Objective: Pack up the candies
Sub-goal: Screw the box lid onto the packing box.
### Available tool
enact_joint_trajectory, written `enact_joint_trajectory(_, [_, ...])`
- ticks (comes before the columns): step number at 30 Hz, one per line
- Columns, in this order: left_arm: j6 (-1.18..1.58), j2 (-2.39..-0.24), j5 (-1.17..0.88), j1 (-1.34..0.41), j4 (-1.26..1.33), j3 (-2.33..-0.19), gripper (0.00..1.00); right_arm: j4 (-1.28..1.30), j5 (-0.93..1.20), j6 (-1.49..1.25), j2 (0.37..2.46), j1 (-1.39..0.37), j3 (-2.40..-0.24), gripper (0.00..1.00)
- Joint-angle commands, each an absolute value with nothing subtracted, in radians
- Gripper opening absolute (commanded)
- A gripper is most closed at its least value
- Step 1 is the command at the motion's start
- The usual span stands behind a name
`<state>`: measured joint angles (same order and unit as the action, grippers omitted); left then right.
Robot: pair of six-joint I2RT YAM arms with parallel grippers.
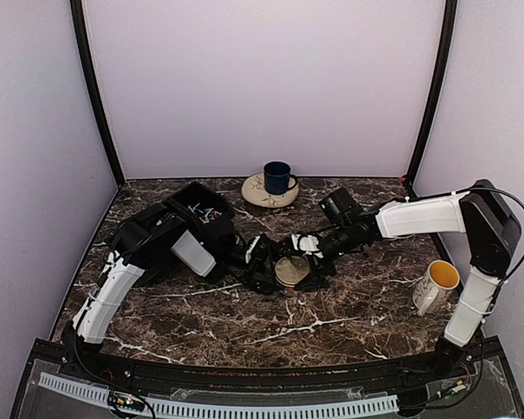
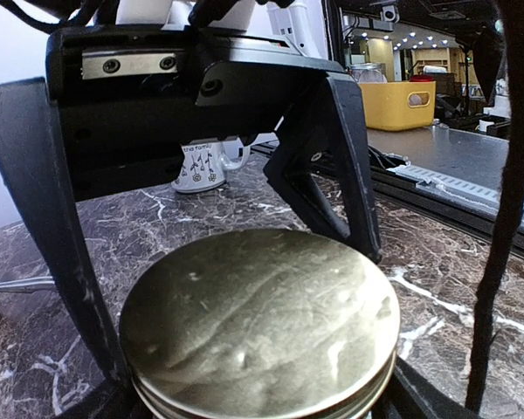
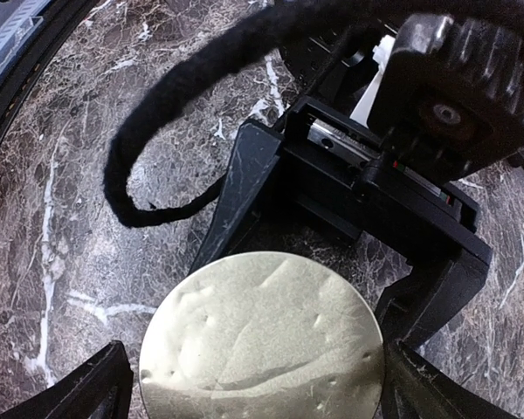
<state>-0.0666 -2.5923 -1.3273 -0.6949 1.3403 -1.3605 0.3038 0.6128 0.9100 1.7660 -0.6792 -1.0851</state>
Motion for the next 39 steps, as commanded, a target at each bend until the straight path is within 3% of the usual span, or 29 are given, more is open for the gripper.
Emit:
enact_joint_trajectory(1, [-0.080, -2.760, -1.334, -0.720, 1.144, -1.295, 0.67, 0.292, 0.629, 0.891, 1.782, -0.668, -1.102, 0.97])
enact_joint_trajectory(18, [-0.081, -2.764, -1.330, -0.720, 1.134, -1.302, 0.67, 0.271, 0.678, 0.838, 1.789, -0.658, -1.104, 1.00])
enact_joint_trajectory(32, [-0.079, -2.764, -1.301, -0.719, 1.130, -1.304, 0.67, 0.275, 0.660, 0.788, 1.816, -0.657, -1.124, 0.87])
enact_joint_trajectory(39, [-0.045, -2.768, -1.253, -0.708, 1.172, -1.295, 0.67, 0.112, 0.574, 0.651, 1.779, -0.658, -1.019, 0.86])
